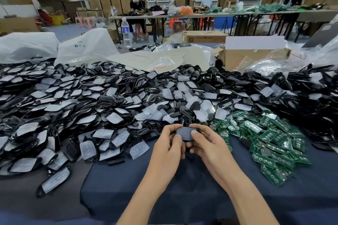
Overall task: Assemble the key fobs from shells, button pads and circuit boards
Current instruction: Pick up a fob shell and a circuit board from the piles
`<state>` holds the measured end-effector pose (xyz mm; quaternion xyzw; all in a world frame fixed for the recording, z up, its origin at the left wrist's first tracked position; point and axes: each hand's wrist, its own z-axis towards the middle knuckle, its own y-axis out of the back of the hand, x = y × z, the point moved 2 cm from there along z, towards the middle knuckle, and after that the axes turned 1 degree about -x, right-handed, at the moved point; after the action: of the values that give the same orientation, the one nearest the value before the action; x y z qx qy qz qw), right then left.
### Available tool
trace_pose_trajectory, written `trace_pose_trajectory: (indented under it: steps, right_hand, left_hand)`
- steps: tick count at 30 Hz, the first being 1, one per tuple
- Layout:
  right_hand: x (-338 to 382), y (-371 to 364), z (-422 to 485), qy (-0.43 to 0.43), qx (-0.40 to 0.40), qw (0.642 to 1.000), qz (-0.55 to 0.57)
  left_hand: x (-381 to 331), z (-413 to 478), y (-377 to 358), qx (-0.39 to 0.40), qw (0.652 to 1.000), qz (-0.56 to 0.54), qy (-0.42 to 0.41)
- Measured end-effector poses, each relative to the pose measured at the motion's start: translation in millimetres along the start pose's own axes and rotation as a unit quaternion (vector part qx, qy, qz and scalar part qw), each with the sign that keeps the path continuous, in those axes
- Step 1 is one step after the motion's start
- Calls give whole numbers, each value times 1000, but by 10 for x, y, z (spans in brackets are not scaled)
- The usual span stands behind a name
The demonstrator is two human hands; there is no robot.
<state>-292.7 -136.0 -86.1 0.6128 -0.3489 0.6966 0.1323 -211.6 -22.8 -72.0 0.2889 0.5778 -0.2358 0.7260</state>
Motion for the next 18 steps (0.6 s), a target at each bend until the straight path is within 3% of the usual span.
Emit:
trace_pose_trajectory:
  steps: [18]
  right_hand:
    - [2, -2, -13, 17, -70, 997, -22]
  left_hand:
    - [-15, 21, 42, -2, 996, -83, 29]
